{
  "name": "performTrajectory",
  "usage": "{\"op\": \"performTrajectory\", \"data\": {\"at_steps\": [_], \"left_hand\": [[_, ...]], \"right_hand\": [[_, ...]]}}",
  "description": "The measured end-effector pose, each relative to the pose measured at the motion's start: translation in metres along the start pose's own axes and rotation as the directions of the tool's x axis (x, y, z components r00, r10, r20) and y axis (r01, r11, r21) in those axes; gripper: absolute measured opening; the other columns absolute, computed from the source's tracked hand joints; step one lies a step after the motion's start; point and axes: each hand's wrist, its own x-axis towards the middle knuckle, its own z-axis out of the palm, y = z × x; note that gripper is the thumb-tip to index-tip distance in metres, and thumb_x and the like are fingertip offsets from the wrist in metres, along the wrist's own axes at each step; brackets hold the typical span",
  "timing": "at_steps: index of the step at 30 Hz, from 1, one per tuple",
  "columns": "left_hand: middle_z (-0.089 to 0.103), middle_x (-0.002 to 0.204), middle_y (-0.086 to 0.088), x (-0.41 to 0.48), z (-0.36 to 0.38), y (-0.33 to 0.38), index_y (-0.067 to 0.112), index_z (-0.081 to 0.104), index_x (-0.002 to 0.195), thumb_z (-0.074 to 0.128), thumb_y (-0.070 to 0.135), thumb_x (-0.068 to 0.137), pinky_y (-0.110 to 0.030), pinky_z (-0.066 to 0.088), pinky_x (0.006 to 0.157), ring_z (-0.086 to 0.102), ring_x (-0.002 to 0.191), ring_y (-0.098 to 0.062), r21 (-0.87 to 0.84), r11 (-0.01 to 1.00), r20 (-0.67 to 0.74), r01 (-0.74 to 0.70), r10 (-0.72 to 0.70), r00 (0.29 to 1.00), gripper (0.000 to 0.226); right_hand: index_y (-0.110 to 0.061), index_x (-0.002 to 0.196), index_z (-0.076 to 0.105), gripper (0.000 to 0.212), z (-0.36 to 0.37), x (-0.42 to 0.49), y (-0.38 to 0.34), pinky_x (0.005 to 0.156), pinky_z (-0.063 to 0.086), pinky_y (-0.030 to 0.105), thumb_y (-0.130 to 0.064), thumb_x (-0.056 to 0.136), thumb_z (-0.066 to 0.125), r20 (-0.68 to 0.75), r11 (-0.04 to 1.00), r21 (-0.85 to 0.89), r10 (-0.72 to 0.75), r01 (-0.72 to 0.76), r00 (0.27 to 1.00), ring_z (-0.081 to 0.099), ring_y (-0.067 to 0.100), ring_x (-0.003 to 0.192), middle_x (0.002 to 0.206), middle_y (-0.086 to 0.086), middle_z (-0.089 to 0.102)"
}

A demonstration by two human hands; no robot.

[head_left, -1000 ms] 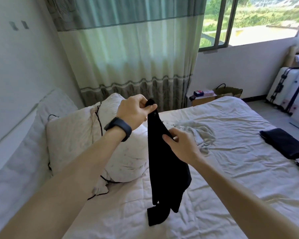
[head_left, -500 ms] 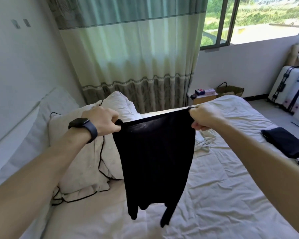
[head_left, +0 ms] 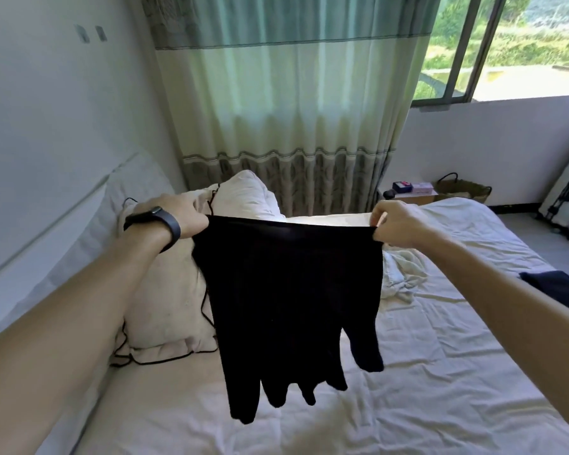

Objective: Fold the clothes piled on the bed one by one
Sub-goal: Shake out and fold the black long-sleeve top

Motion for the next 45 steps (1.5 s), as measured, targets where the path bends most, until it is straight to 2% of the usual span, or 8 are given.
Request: {"op": "performTrajectory", "data": {"at_steps": [6, 12, 17, 21, 30, 36, 40, 45], "left_hand": [[0.065, 0.108, 0.010, -0.019, 0.014, 0.009, 0.029, 0.062, 0.129, 0.048, 0.020, 0.090, -0.014, 0.022, 0.076, 0.052, 0.093, -0.020, -0.150, 0.988, 0.013, -0.041, 0.043, 0.999, 0.042], [0.060, 0.077, -0.008, -0.040, 0.014, 0.024, 0.007, 0.061, 0.091, 0.051, 0.012, 0.093, -0.036, 0.048, 0.073, 0.056, 0.072, -0.027, -0.710, 0.678, 0.305, 0.188, 0.056, 0.951, 0.011], [0.047, 0.035, 0.013, -0.035, 0.014, 0.007, 0.016, 0.062, 0.057, 0.071, 0.011, 0.078, -0.016, 0.041, 0.065, 0.051, 0.045, -0.002, -0.760, 0.649, 0.050, -0.003, 0.062, 0.997, 0.022], [0.065, 0.061, 0.005, -0.022, 0.020, -0.025, 0.016, 0.072, 0.061, 0.078, 0.054, 0.074, -0.007, 0.038, 0.074, 0.060, 0.071, 0.001, -0.601, 0.794, 0.149, -0.085, 0.216, 0.965, 0.041], [0.075, 0.104, -0.017, -0.034, 0.026, -0.050, 0.011, 0.081, 0.091, 0.085, 0.027, 0.071, -0.027, 0.059, 0.078, 0.074, 0.094, -0.026, -0.631, 0.766, 0.623, 0.122, 0.407, 0.667, 0.026], [0.076, 0.086, -0.005, -0.034, 0.025, -0.043, 0.018, 0.079, 0.084, 0.080, 0.023, 0.084, -0.021, 0.048, 0.075, 0.066, 0.079, -0.012, -0.545, 0.834, 0.326, -0.090, 0.309, 0.894, 0.005], [0.062, 0.071, 0.009, -0.028, 0.031, -0.039, 0.027, 0.066, 0.070, 0.083, 0.029, 0.080, -0.026, 0.037, 0.069, 0.063, 0.081, -0.019, -0.363, 0.905, -0.030, -0.221, 0.225, 0.974, 0.020], [0.048, 0.052, 0.011, -0.023, 0.042, -0.048, 0.024, 0.049, 0.052, 0.088, 0.048, 0.066, -0.032, 0.023, 0.065, 0.044, 0.058, -0.009, -0.246, 0.925, -0.296, -0.289, 0.212, 0.931, 0.048]], "right_hand": [[-0.006, 0.103, 0.066, 0.027, 0.006, -0.005, -0.001, 0.047, 0.054, 0.027, -0.018, 0.095, 0.043, 0.280, 0.900, 0.190, 0.334, -0.393, 0.900, 0.068, 0.020, 0.053, 0.077, 0.011, 0.077], [-0.011, 0.096, 0.057, 0.018, 0.039, -0.001, -0.016, 0.049, 0.060, 0.033, -0.016, 0.106, 0.043, 0.354, 0.351, 0.818, 0.318, -0.456, 0.880, 0.071, 0.019, 0.066, 0.088, 0.009, 0.065], [0.000, 0.095, 0.061, 0.006, 0.058, 0.004, -0.016, 0.056, 0.062, 0.030, -0.004, 0.098, 0.059, 0.364, 0.603, 0.670, 0.243, -0.434, 0.899, 0.064, 0.018, 0.068, 0.078, 0.012, 0.059], [-0.003, 0.069, 0.062, 0.019, 0.045, 0.002, -0.016, 0.068, 0.061, 0.034, -0.001, 0.084, 0.050, 0.207, 0.912, 0.297, 0.227, -0.282, 0.952, 0.063, 0.024, 0.054, 0.055, 0.010, 0.062], [-0.011, 0.088, 0.069, 0.021, 0.016, -0.002, -0.020, 0.065, 0.060, 0.032, -0.024, 0.099, 0.055, 0.575, 0.882, 0.269, 0.175, -0.387, 0.799, 0.061, 0.014, 0.052, 0.069, 0.001, 0.068], [-0.010, 0.090, 0.065, 0.020, 0.028, -0.018, -0.022, 0.063, 0.060, 0.032, -0.020, 0.099, 0.050, 0.623, 0.935, -0.249, 0.354, -0.253, 0.698, 0.057, 0.014, 0.051, 0.064, -0.001, 0.060], [-0.008, 0.082, 0.064, 0.023, 0.048, -0.023, -0.017, 0.067, 0.062, 0.034, -0.017, 0.097, 0.048, 0.389, 0.881, -0.441, 0.360, -0.171, 0.848, 0.060, 0.016, 0.050, 0.061, 0.002, 0.064], [-0.009, 0.104, 0.066, 0.023, 0.056, -0.019, -0.008, 0.064, 0.059, 0.034, -0.020, 0.102, 0.046, 0.626, 0.804, 0.318, 0.221, -0.503, 0.748, 0.061, 0.018, 0.054, 0.080, 0.005, 0.075]]}}
